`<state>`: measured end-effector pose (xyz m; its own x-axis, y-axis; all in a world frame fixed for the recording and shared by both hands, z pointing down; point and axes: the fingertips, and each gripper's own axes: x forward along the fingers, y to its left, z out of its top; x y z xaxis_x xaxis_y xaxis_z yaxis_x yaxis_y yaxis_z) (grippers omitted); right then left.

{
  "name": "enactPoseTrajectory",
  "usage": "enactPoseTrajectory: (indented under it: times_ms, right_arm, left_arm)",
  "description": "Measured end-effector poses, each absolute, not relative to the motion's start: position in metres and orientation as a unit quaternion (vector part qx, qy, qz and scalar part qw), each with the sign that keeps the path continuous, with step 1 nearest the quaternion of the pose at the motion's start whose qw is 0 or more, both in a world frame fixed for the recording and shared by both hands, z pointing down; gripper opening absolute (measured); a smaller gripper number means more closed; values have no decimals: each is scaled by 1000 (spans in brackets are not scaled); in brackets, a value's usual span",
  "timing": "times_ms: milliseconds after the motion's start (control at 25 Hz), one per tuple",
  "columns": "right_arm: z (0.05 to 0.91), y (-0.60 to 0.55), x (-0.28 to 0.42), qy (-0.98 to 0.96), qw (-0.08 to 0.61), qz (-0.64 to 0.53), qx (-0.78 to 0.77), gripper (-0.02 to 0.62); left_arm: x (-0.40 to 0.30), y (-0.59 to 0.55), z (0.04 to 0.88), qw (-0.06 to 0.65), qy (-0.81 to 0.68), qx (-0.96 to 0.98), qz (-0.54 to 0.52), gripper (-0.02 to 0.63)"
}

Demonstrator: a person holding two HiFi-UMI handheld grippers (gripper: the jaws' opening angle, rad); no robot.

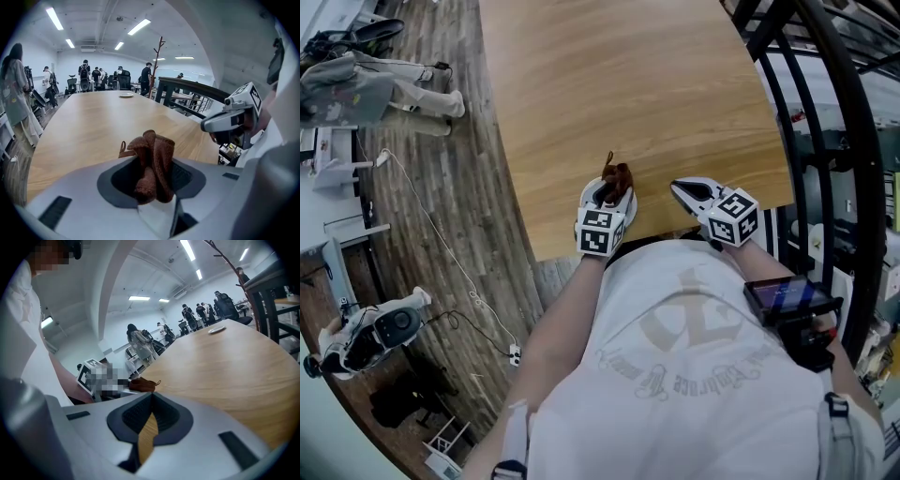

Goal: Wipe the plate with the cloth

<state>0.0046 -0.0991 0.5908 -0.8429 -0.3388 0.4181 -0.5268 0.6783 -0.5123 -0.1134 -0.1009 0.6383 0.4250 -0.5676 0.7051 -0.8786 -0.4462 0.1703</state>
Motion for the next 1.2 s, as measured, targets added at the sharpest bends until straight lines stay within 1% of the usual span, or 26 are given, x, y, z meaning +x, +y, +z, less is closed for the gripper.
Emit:
enactPoseTrajectory:
  times_ms: [120,240,440,640,800,960,1200]
  right_arm:
    - [591,-98,4,-905,146,321,236,12]
    - [592,-99,6,-906,146,320,235,14]
    - [587,-99,-6,-909,148,319,223,12]
    - [586,-103,-25,-916,149,311,207,14]
    - [589,-101,-29,-915,152,312,207,14]
    - [593,-102,-19,-910,148,318,220,14]
    - [595,-104,2,-901,132,336,241,12]
  left_arm:
    - [-110,-94,642,262,-446,802,298,169]
    - [-122,-90,642,259,-463,791,305,169]
    - [-160,-81,626,249,-504,768,306,169]
    - [-207,-71,630,255,-541,739,310,169]
    - [-230,-63,633,256,-551,729,317,169]
    - [-224,-64,637,253,-538,735,325,169]
    - [-175,-75,639,248,-495,762,336,169]
